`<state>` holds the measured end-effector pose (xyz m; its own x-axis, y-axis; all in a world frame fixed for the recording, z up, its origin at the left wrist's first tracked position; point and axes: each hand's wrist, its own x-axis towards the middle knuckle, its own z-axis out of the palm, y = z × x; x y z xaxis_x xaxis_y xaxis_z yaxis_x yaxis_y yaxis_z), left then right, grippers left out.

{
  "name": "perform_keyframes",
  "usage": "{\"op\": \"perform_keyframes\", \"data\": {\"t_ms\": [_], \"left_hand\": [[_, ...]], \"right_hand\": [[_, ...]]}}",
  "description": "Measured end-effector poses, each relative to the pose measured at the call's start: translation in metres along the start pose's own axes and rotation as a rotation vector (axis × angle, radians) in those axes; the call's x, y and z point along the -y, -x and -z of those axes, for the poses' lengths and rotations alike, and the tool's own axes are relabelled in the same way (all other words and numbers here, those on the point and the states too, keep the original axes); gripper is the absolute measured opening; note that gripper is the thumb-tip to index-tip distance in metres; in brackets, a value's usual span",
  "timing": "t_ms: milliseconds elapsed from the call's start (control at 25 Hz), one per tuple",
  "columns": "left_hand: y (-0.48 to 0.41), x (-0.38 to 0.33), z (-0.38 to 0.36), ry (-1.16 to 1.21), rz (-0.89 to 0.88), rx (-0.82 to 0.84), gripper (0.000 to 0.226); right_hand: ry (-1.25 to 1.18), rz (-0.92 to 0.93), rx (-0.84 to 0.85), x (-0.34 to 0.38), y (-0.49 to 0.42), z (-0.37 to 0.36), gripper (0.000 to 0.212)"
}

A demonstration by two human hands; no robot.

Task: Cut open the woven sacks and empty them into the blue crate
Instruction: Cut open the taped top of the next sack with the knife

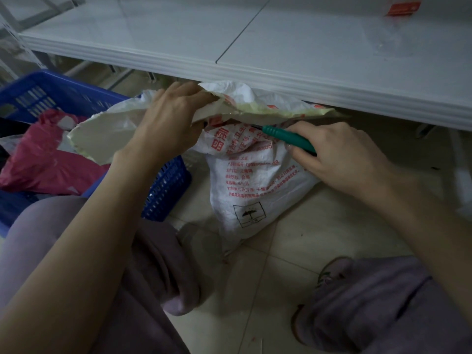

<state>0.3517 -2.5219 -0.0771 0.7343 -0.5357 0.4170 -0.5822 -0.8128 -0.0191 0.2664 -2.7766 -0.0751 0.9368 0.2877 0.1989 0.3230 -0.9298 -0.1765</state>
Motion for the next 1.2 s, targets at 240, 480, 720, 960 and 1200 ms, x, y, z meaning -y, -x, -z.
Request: {"op": "perform_keyframes", "data": {"t_ms": [240,480,720,960,1200], "left_hand": [[-0.002,-0.009,0.005,-0.014,0.120,0.017,0.021],[-0.002,-0.015,0.009,-0.026,0.100,0.040,0.018],[0.000,-0.022,0.012,-0.029,0.039,0.027,0.025],[-0.003,-0.024,0.005,-0.074,-0.012,-0.019,0.024],[0.000,-0.016,0.010,-0.091,-0.002,-0.026,0.015]], "right_hand": [[0.091,-0.002,-0.041,0.001,-0.010,-0.007,0.043],[0.184,-0.005,-0.045,0.009,-0.016,-0.016,0.038],[0.227,0.011,-0.041,0.020,-0.023,-0.017,0.036],[0.370,-0.071,-0.054,0.019,-0.022,-0.014,0.033],[0.235,-0.073,0.018,0.005,-0.016,-0.008,0.042]]}}
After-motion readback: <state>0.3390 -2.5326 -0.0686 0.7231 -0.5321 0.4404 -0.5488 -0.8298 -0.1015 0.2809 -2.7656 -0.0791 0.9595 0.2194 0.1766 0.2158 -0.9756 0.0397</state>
